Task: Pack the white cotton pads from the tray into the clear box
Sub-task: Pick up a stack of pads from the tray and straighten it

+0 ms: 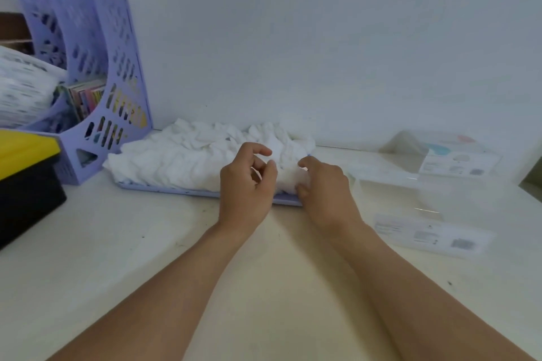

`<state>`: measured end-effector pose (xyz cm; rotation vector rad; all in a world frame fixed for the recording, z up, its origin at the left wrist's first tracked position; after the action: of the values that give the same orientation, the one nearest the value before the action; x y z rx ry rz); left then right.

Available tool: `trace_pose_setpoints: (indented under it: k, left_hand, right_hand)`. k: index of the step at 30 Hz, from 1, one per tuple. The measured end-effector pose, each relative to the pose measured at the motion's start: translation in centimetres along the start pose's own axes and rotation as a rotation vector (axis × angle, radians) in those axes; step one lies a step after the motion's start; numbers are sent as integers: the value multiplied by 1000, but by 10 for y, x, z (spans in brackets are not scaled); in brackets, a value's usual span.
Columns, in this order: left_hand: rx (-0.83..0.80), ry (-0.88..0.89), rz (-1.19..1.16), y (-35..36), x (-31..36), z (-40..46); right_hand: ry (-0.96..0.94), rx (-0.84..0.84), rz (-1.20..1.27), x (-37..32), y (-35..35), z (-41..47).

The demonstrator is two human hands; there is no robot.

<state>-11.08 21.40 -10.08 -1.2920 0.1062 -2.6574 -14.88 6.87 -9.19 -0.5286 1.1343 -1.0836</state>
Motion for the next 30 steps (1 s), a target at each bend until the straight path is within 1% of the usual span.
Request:
trace_pose_setpoints:
  k: [2, 4, 6, 7, 9, 12, 14, 15, 17, 18, 19, 20, 21, 23, 24, 26, 30]
  left_hand:
    - [30, -17, -6, -2, 3, 3]
    - [51, -46, -32, -6, 6, 3]
    - [27, -96, -113, -8, 13, 4]
    - [-23, -150, -174, -7, 15, 6]
    - [-168, -254, -291, -2, 19, 11]
    - [-371, -401, -417, 7, 19, 9]
    - [-423, -447, -443, 12, 20, 3]
    - [-397, -446, -422, 13, 20, 2]
    - [-243, -440, -386, 10, 16, 8]
    - [-146, -446, -374, 7, 11, 12]
    - [-68, -455, -364, 2, 6, 17]
    - [-21, -468, -353, -2, 1, 21]
    - [-2, -491, -353, -4, -2, 23]
    - [-9, -539, -382, -4, -6, 22]
    - [-21, -551, -393, -3, -7, 22]
    - [-29, -536, -372, -1, -8, 20]
    - [33, -460, -324, -4, -5, 21]
  right_hand:
    - [-34, 105, -6, -2, -11, -1]
    - [-32, 254, 64, -2, -27, -6]
    - [-32, 383, 268, -4, -44, -13]
    - [-24, 395, 407, -5, -48, -15]
    - [39, 303, 668, -6, -49, -12]
    - [171, 86, 951, -1, -39, -4]
    - [186, -28, 1106, -1, -31, -2]
    - [186, -24, 1124, 0, -27, -1]
    - [190, 104, 1074, 2, -22, -1]
    - [177, 190, 968, 6, -19, 0]
    - [128, 260, 794, 7, -16, -1]
    - [62, 274, 592, 6, -11, -3]
    - [-6, 234, 424, 4, -1, -4]
    - [-77, 109, 222, 3, 18, -4]
    - [-76, 77, 176, 2, 24, -2]
    - [-59, 65, 162, 4, 28, 4]
    - [-30, 54, 199, 13, 35, 15]
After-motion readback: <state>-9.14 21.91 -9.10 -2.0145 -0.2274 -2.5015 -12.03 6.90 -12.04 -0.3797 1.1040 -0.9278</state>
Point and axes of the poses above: each hand's wrist, its own z-axis towards the middle knuckle, its own y-axis out of the palm, x = y × z, the point moved 4 cm from there along z, towards the middle knuckle, and after that the axes turned 1 degree about -y, right-handed, at the moved point
